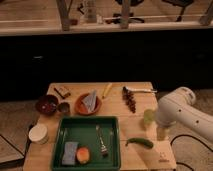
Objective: Place pepper in paper cup
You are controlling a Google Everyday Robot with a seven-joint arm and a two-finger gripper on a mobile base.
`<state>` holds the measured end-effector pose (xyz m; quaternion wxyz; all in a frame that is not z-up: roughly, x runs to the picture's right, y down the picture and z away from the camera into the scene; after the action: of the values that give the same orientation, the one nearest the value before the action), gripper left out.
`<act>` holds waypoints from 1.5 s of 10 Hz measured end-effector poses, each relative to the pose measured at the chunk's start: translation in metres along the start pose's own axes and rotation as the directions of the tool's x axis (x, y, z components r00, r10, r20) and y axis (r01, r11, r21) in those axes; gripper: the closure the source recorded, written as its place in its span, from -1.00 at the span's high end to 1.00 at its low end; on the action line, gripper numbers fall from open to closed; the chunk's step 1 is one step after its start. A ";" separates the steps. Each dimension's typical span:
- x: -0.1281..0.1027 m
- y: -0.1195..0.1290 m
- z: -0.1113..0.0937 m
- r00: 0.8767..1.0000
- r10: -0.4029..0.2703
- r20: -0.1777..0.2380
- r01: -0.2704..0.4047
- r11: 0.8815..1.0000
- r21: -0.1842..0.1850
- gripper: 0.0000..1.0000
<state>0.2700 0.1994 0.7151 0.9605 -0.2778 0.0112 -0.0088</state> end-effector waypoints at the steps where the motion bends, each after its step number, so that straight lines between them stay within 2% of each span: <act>1: -0.002 0.002 0.005 1.000 -0.002 0.003 0.002 1.000 -0.003 0.60; 5: -0.011 0.014 0.029 1.000 0.000 0.024 0.001 1.000 -0.015 0.60; 8: -0.013 0.023 0.039 0.999 0.014 0.039 -0.013 1.000 -0.026 0.60; 15: -0.026 0.035 0.068 0.998 -0.003 0.065 0.006 0.999 -0.051 0.60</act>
<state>0.2464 0.2661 0.7539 0.9530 -0.3023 -0.0205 -0.0016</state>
